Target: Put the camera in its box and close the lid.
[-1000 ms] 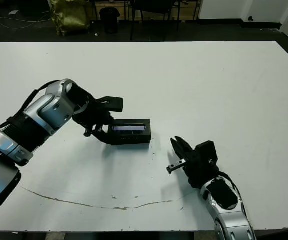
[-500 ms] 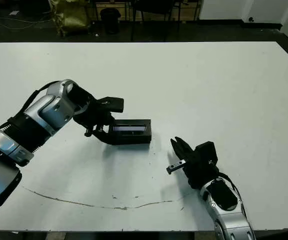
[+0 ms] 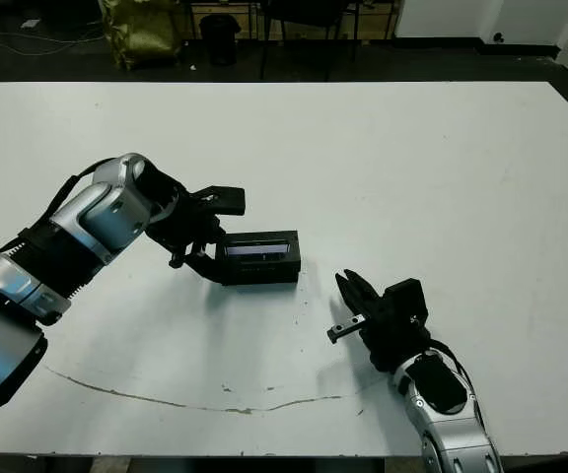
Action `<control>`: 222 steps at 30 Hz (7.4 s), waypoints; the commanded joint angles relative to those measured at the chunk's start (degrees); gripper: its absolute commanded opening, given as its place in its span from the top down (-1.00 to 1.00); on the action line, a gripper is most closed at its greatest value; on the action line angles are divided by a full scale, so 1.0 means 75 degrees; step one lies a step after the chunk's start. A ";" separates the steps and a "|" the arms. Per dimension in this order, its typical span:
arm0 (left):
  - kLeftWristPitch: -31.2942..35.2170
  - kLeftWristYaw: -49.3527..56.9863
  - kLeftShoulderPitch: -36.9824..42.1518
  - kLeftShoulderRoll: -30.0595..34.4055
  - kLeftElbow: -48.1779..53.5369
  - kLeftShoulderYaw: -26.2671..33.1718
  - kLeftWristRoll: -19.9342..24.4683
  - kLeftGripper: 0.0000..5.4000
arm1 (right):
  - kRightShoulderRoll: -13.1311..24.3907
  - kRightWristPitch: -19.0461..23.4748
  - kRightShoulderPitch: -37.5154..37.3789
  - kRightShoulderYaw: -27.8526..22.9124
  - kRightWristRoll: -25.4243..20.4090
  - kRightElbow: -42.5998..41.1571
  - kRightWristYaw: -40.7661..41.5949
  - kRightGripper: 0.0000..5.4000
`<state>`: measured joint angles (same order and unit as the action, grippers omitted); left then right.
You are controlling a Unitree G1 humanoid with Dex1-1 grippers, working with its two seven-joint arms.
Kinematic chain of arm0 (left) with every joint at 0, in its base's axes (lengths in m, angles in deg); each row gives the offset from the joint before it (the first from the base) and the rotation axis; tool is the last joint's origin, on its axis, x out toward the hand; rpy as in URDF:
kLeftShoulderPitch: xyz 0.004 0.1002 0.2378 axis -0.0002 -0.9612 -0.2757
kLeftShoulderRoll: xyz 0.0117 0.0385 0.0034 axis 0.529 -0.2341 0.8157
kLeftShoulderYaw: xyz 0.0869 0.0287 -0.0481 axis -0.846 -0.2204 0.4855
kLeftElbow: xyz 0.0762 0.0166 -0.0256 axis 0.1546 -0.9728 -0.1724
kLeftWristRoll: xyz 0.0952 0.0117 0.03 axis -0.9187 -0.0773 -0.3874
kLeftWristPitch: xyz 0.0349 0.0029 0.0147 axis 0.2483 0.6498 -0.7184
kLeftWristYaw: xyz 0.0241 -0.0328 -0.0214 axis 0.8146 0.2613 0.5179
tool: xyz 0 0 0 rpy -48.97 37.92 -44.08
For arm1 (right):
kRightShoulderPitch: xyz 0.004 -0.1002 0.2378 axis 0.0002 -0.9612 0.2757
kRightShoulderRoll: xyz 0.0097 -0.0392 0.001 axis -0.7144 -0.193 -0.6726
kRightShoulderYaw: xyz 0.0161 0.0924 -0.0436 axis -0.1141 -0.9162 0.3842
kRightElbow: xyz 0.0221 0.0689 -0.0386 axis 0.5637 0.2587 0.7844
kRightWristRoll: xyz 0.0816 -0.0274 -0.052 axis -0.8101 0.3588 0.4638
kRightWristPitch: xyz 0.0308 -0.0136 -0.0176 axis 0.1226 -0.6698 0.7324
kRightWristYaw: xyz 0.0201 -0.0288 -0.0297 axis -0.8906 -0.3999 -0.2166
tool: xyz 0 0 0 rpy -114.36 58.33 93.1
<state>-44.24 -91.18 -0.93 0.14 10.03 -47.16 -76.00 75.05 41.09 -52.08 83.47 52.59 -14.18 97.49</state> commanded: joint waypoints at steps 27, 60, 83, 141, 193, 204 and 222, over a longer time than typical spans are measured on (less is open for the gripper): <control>-0.0767 -0.0516 0.1078 -0.0155 -0.0407 -0.0584 -0.0823 0.12 | -0.0046 0.0101 -0.0085 0.0097 -0.0017 0.0106 -0.0078 1.00; -0.0951 -0.1237 0.1523 -0.0960 -0.1273 -0.1054 -0.1493 0.12 | -0.0156 -0.0027 -0.0183 0.0218 0.0050 0.0210 -0.0172 1.00; -0.1352 -0.1466 0.1581 -0.0936 -0.1923 -0.1246 -0.1757 0.12 | -0.0185 -0.0058 -0.0117 0.0162 -0.0029 0.0236 -0.0149 1.00; 0.0653 -0.0756 0.0557 -0.0613 -0.1201 -0.0735 -0.1820 0.12 | -0.0236 -0.0158 -0.0213 0.0242 -0.0058 0.0275 -0.0194 1.00; 0.1465 -0.0658 -0.0137 -0.0363 0.0109 -0.1019 -0.1166 0.12 | -0.0220 -0.0183 -0.0229 0.0252 0.0044 0.0277 -0.0209 1.00; 0.1362 -0.0292 -0.0091 -0.0593 -0.0005 -0.1132 -0.1229 0.12 | -0.0257 -0.0110 -0.0262 0.0250 -0.0029 0.0245 -0.0188 1.00; 0.1442 -0.0058 0.0032 -0.1357 -0.0246 -0.1252 -0.1236 0.12 | -0.0232 -0.0084 -0.0340 0.0296 -0.0036 0.0162 -0.0184 1.00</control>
<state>-33.51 -92.80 1.79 -6.91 8.90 -55.06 -86.15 72.95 39.70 -53.92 85.58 51.99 -12.92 96.37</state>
